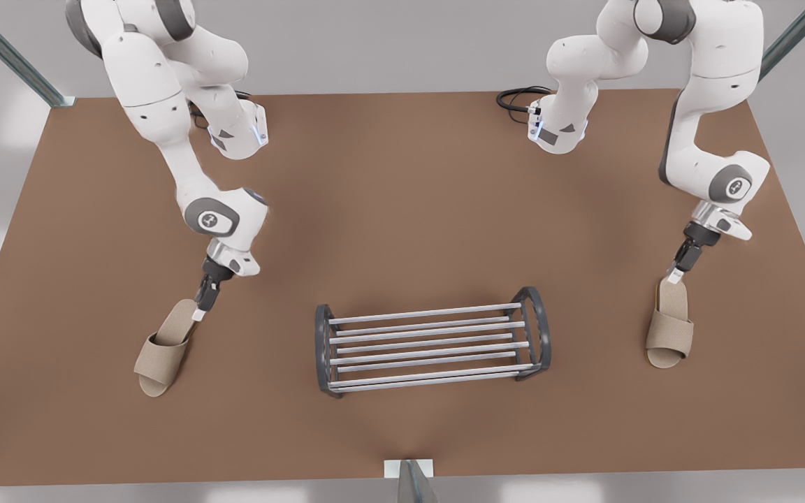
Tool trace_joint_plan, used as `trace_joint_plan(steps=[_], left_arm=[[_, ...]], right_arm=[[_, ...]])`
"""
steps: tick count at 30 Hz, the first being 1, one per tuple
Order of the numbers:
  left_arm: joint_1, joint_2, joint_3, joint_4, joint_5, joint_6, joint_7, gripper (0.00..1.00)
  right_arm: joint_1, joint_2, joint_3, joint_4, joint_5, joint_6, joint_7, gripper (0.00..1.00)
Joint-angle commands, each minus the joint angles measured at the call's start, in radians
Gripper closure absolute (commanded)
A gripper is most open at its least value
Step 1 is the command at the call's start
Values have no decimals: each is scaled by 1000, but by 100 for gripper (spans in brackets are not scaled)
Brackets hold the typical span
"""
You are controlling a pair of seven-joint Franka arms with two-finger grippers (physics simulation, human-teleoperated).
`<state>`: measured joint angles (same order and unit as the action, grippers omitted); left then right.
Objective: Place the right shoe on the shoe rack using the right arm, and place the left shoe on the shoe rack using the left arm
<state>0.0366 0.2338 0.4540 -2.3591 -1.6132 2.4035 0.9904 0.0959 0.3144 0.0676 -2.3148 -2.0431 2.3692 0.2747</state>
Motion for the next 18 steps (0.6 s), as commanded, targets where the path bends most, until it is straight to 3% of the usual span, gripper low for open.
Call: trace_joint_plan(steps=[1, 4, 6, 11, 14, 18], left_arm=[[3, 9, 40, -25, -103, -13, 1295, 0], [3, 18, 101, -26, -258, -121, 1297, 0], [6, 56, 121, -37, -307, -201, 1294, 0], [34, 107, 107, -42, -465, -274, 1134, 0], [34, 117, 104, -34, -490, -276, 1097, 0], [34, 151, 48, -2, -491, -276, 772, 0]], right_arm=[[1, 26, -32, -11, -316, 28, 931, 0], [-27, -26, -32, -86, -322, 31, 1018, 0], [-117, 20, -35, -75, -515, 31, 1133, 0], [-99, 43, -61, -80, -534, 38, 1204, 0], [-65, 75, -78, -35, -537, 27, 1210, 0], [-65, 66, -89, 9, -546, 24, 1206, 0]])
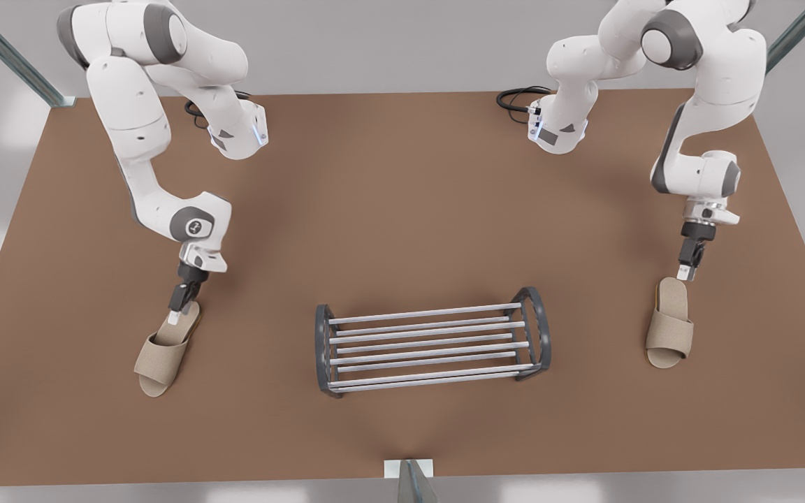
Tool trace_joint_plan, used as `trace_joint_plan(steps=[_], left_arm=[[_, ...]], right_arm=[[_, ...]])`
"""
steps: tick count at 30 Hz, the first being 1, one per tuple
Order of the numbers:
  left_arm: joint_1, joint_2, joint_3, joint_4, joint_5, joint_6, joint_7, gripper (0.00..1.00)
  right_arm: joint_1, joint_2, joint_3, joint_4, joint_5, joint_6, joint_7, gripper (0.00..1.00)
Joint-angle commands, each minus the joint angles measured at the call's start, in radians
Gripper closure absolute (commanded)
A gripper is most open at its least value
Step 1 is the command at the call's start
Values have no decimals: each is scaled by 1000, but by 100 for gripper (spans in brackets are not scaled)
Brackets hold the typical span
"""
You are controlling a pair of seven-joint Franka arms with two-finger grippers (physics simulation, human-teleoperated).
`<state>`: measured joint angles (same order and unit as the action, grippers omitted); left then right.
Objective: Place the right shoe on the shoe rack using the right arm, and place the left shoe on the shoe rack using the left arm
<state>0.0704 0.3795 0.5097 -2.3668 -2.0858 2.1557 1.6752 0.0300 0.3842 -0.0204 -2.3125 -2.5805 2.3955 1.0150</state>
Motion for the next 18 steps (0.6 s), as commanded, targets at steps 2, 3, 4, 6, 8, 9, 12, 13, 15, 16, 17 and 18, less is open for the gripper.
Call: trace_joint_plan(steps=[2, 3, 4, 6, 8, 9, 12, 13, 15, 16, 17, 18], left_arm=[[2, 35, -28, 47, -20, -25, -6, 0], [2, 41, -30, 57, -20, -26, -8, 0], [2, 45, -30, 66, -20, -25, -19, 0], [9, 71, -31, 95, -20, -25, -19, 0], [14, 98, -57, 129, -31, -25, -20, 0], [17, 127, -89, 167, -52, -23, -31, 0], [23, 157, -117, 193, -86, -17, -31, 0], [29, 171, -117, 195, -86, -20, -31, 0], [42, 199, -122, 224, -86, -20, -31, 0], [49, 199, -132, 231, -86, -20, -31, 0], [52, 216, -134, 245, -86, -20, -31, 0], [52, 226, -134, 261, -85, -22, -31, 0]], right_arm=[[-1, 10, -3, 24, -33, -4, 459, 0], [-4, 22, -3, 41, -36, -6, 456, 0], [-5, 33, -4, 42, -41, -28, 458, 0], [-5, 59, -29, 70, -69, -45, 462, 0], [-10, 74, -52, 94, -122, -39, 470, 0], [-15, 82, -61, 108, -147, -38, 471, 0], [-19, 88, -73, 119, -168, -35, 473, 0], [-15, 82, -75, 117, -162, -35, 474, 0], [-5, 107, -79, 140, -171, -35, 531, 0], [-5, 128, -85, 160, -197, -33, 540, 0], [-2, 147, -102, 168, -242, -30, 603, 0], [1, 148, -102, 170, -239, -30, 605, 0]])
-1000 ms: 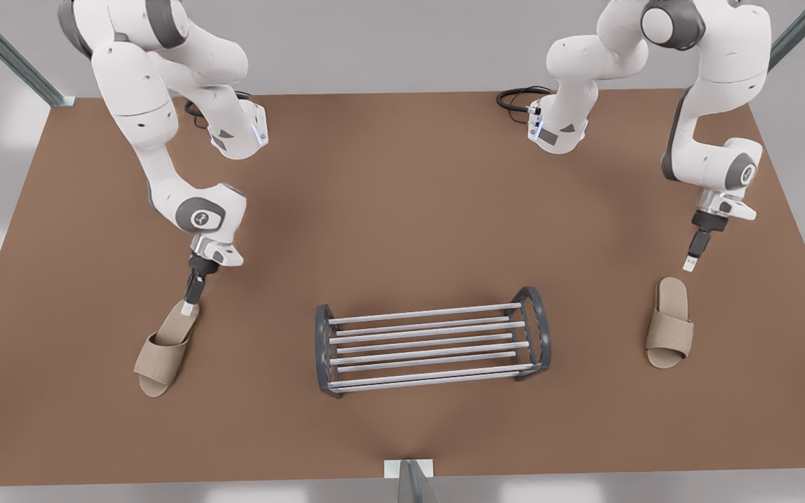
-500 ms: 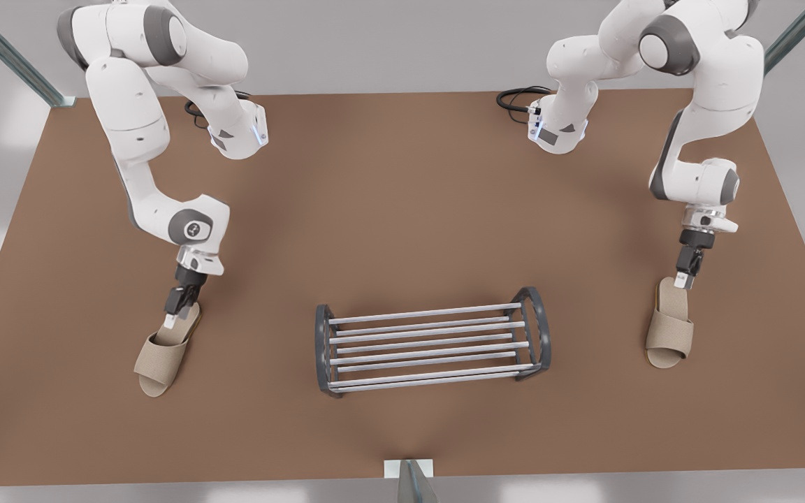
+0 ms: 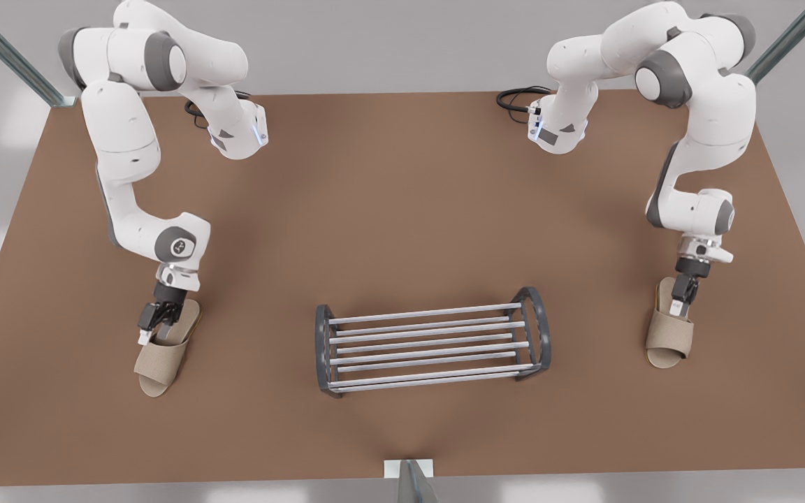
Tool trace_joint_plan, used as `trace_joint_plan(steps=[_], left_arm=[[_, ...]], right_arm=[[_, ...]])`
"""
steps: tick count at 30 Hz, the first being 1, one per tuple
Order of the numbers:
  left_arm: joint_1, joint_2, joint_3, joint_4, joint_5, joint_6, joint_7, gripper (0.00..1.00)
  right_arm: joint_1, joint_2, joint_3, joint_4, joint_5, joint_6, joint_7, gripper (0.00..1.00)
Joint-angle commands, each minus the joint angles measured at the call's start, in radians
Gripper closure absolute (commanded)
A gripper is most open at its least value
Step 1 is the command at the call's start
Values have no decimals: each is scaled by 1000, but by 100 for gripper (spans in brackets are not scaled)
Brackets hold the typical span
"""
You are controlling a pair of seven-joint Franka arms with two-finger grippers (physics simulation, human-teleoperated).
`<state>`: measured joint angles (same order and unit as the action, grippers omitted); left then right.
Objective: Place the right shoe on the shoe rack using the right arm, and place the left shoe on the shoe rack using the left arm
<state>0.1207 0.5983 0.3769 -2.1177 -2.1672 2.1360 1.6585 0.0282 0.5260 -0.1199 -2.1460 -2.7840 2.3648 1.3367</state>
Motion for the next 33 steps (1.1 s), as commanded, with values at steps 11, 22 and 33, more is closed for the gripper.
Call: trace_joint_plan(steps=[11, 22, 33], left_arm=[[20, 69, -90, 116, -6, 8, -14, 0], [27, 78, -98, 153, 6, 27, -13, 52], [20, -98, -202, 174, 46, 367, -13, 67]], right_arm=[[35, 60, -32, 92, -52, 22, 286, 0], [41, 75, -57, 112, -98, 22, 251, 0], [55, 104, -83, 130, -78, 10, 233, 21]])
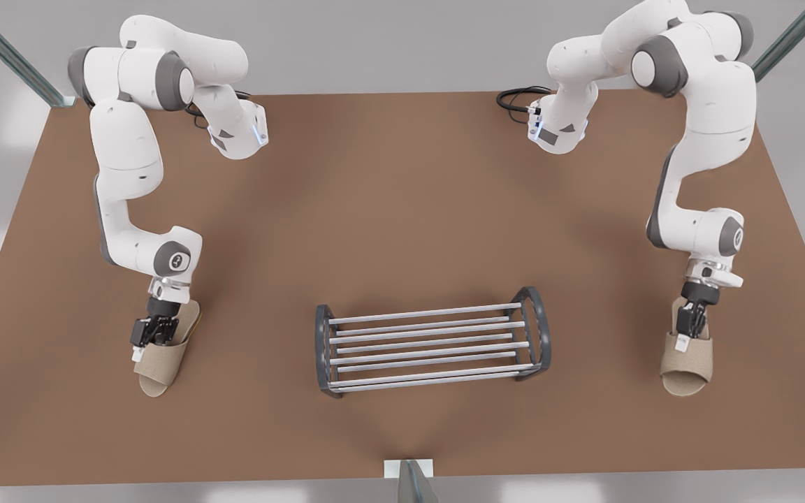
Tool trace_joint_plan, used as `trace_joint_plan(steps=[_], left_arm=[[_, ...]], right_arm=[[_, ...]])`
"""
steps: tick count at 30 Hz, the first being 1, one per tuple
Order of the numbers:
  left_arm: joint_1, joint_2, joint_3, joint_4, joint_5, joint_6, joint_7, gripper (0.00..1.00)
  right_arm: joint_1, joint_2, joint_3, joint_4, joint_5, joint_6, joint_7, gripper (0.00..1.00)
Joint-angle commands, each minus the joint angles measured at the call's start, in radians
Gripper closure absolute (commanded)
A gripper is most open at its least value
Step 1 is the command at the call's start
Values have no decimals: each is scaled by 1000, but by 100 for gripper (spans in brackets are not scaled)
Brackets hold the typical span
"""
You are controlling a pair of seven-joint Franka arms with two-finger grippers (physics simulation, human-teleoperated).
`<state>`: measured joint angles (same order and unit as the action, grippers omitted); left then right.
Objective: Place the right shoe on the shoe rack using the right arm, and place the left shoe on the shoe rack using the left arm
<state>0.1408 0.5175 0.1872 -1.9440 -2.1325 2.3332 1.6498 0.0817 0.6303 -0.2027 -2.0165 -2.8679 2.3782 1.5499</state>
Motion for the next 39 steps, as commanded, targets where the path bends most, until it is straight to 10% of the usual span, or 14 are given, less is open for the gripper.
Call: trace_joint_plan(steps=[1, 20, 33, 39], left_arm=[[-3, -30, -14, 0, 16, 172, -5, 70], [-300, -516, -431, -35, -61, 985, -634, 71], [-340, -399, -673, 138, -66, 1083, -1180, 70], [-340, -260, -623, 220, -63, 971, -1228, 70]], right_arm=[[3, -1, -1, 4, 6, -2, 16, 23], [30, 42, -29, 27, 4, -24, 44, 54], [33, -8, -30, 35, 2, 19, 21, 79], [45, -277, -14, 32, 1, 417, 9, 79]])
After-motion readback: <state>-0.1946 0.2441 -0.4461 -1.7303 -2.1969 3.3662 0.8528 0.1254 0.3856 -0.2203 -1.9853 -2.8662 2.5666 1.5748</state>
